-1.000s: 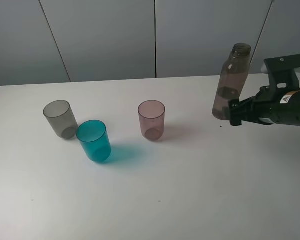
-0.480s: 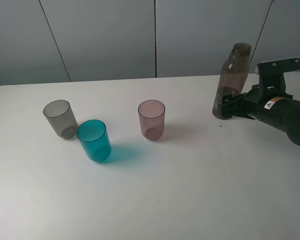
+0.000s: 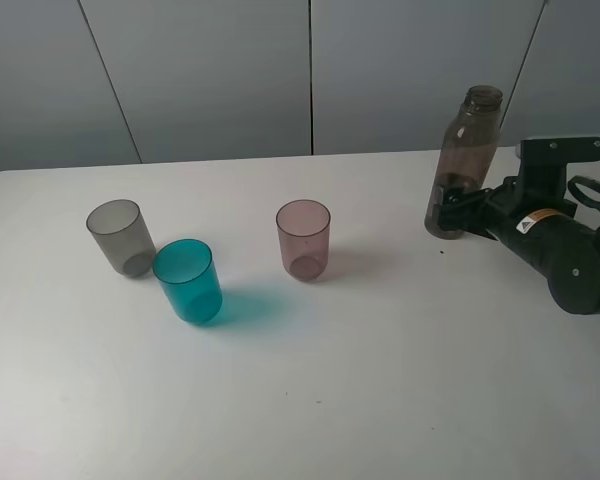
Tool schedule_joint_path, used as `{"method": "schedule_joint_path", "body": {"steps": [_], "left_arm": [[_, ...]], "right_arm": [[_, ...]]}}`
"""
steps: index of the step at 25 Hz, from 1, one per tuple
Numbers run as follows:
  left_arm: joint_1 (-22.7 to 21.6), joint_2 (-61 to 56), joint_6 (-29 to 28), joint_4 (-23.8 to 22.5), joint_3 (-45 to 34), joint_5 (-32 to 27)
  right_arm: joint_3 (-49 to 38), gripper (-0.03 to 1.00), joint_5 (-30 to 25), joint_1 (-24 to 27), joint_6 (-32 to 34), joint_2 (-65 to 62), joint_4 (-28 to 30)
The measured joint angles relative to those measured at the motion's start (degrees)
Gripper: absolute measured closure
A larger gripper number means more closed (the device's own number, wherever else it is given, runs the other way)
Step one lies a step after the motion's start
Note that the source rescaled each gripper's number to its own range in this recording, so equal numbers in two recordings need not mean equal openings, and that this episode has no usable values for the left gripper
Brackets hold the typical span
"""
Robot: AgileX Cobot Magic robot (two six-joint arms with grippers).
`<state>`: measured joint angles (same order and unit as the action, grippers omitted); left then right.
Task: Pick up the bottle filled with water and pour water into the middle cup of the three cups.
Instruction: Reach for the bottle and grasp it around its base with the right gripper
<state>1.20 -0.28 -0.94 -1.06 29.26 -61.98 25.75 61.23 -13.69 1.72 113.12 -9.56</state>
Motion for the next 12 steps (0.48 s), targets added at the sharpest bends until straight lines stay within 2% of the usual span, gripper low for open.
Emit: {"method": "schedule_joint_path", "body": {"steps": [4, 12], "left_arm": [[0.0, 0.0, 0.0, 0.0, 0.0, 0.0], [0.0, 0.0, -0.1, 0.0, 0.0, 0.0]], "right_arm": [[0.8, 0.19, 1.9, 0.0, 0.6, 2.4, 0.4], [5.1, 0.19, 2.3, 0.0, 0.8, 4.2, 1.5]]}}
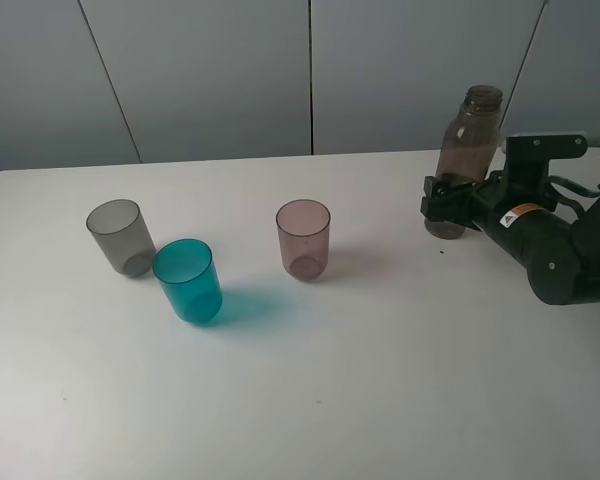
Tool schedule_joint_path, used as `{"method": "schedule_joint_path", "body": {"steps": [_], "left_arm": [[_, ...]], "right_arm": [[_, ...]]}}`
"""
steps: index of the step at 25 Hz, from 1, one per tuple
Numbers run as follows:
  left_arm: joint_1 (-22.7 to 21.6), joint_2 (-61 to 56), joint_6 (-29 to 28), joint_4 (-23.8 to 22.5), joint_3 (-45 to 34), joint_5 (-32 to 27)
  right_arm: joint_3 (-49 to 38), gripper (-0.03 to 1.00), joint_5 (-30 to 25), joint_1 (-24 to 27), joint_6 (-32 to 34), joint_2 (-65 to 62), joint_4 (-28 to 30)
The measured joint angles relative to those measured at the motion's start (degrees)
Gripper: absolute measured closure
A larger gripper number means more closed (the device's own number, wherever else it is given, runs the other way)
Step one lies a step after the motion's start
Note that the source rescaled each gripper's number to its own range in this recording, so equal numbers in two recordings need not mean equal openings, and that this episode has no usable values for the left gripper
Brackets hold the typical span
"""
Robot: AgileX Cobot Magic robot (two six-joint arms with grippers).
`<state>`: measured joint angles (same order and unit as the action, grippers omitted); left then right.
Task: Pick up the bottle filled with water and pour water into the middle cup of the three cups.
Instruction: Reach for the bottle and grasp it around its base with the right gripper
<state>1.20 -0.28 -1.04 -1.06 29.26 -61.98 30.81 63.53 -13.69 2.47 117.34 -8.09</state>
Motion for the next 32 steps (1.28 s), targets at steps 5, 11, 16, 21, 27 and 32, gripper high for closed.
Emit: {"method": "schedule_joint_path", "body": {"steps": [5, 11, 16, 21, 27, 32], "left_arm": [[0.0, 0.0, 0.0, 0.0, 0.0, 0.0], [0.0, 0.0, 0.0, 0.0, 0.0, 0.0], [0.0, 0.0, 0.0, 0.0, 0.0, 0.0], [0.0, 0.0, 0.0, 0.0, 0.0, 0.0], [0.0, 0.0, 0.0, 0.0, 0.0, 0.0], [0.0, 0.0, 0.0, 0.0, 0.0, 0.0]], "right_arm": [[2.0, 0.19, 0.0, 0.0, -0.1, 0.1, 0.6], [4.0, 0.19, -0.9, 0.0, -0.5, 1.7, 0.9], [4.6, 0.19, 0.8, 0.0, -0.2, 4.7, 1.0], [4.7, 0.19, 2.2, 0.0, -0.1, 5.1, 1.0], [4.9, 0.19, 4.2, 0.0, -0.1, 5.1, 1.0], [4.9, 0.19, 4.2, 0.0, -0.1, 5.1, 1.0]]}}
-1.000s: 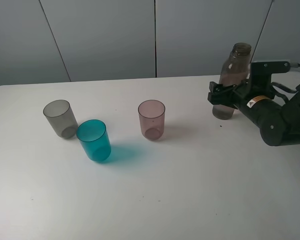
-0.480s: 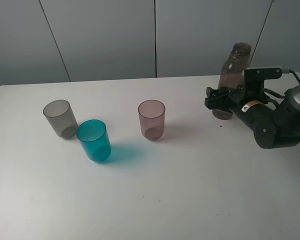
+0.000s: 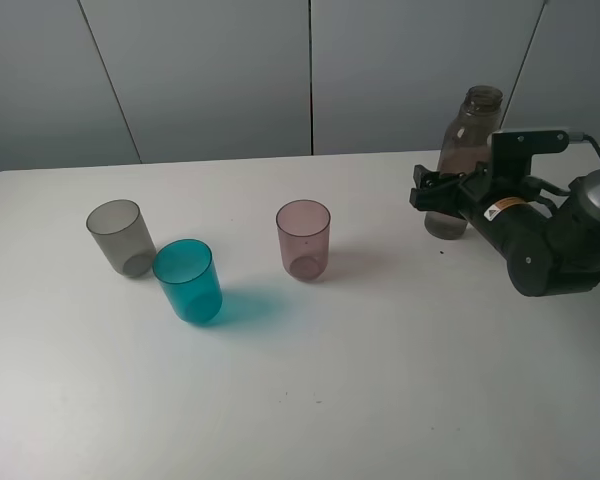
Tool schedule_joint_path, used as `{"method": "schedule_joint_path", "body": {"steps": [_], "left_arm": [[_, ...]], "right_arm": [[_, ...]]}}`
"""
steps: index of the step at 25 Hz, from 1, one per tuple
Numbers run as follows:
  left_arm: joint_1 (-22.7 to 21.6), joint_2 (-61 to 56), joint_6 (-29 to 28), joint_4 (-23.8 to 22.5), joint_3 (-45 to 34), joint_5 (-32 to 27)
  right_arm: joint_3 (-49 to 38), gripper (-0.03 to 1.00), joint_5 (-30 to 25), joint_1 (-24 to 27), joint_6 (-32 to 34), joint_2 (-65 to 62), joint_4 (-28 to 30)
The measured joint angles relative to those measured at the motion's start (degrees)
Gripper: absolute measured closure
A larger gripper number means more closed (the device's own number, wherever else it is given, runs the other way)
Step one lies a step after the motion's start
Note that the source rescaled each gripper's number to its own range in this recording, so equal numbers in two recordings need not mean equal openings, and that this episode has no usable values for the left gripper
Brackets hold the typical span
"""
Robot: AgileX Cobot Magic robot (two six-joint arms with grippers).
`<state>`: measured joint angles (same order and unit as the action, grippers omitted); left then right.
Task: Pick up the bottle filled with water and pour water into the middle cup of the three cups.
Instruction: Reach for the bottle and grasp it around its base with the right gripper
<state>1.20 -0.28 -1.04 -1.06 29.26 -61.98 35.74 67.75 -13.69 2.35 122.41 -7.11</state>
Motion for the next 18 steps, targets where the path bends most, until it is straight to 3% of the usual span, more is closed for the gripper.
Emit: {"method": "schedule_joint_path", "body": {"steps": [8, 10, 11, 12, 13, 18], "left_arm": [[0.0, 0.0, 0.0, 0.0, 0.0, 0.0], [0.0, 0.0, 0.0, 0.0, 0.0, 0.0], [0.0, 0.0, 0.0, 0.0, 0.0, 0.0], [0.0, 0.0, 0.0, 0.0, 0.0, 0.0], [0.0, 0.0, 0.0, 0.0, 0.0, 0.0], [0.0, 0.0, 0.0, 0.0, 0.0, 0.0]], "right_arm": [[0.1, 0.19, 0.0, 0.0, 0.0, 0.0, 0.0], [0.1, 0.23, 0.0, 0.0, 0.0, 0.0, 0.0], [0.1, 0.35, 0.0, 0.0, 0.0, 0.0, 0.0], [0.1, 0.54, 0.0, 0.0, -0.1, 0.0, -0.1], [0.1, 0.90, 0.0, 0.0, -0.1, 0.0, -0.3], [0.1, 0.95, 0.2, 0.0, -0.3, 0.0, 0.0]]}}
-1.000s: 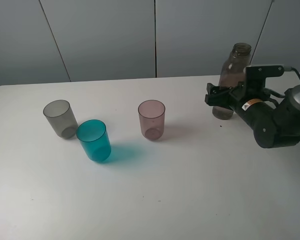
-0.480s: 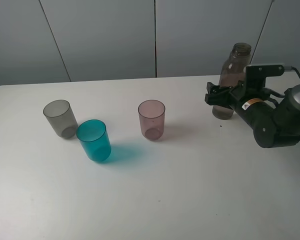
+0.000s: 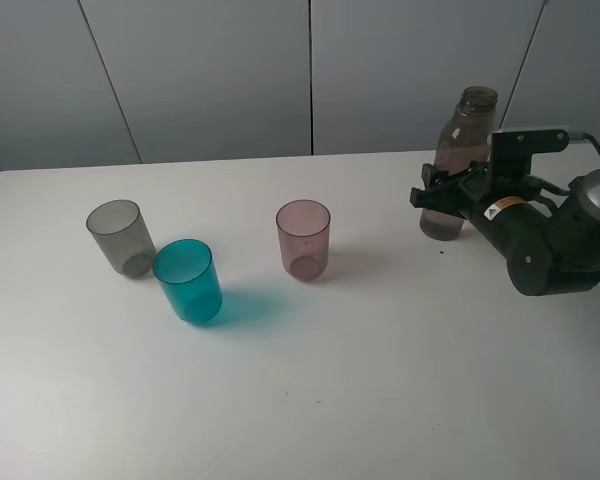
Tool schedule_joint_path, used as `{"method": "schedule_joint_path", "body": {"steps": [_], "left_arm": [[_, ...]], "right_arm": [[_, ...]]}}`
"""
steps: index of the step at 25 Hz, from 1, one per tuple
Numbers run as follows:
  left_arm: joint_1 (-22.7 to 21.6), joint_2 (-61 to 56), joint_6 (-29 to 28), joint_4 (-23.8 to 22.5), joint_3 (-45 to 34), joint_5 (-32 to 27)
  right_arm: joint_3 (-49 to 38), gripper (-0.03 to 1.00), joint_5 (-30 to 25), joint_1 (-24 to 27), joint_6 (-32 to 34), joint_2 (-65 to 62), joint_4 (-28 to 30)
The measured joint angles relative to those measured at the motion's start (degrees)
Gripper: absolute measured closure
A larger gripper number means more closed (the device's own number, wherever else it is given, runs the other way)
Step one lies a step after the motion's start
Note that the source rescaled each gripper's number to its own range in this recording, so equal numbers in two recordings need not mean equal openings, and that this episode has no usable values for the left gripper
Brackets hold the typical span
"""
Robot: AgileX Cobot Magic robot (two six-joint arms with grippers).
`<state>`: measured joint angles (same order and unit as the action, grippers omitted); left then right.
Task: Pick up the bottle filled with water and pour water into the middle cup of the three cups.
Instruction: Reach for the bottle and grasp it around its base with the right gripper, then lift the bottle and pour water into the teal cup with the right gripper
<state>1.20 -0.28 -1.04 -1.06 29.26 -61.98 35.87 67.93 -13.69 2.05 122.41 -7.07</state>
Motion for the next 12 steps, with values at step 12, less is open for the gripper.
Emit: {"method": "schedule_joint_path", "body": {"steps": [12], "left_arm": [[0.0, 0.0, -0.1, 0.0, 0.0, 0.0]], "right_arm": [[0.0, 0.95, -0.8, 0.0, 0.2, -0.6, 6.3]]}}
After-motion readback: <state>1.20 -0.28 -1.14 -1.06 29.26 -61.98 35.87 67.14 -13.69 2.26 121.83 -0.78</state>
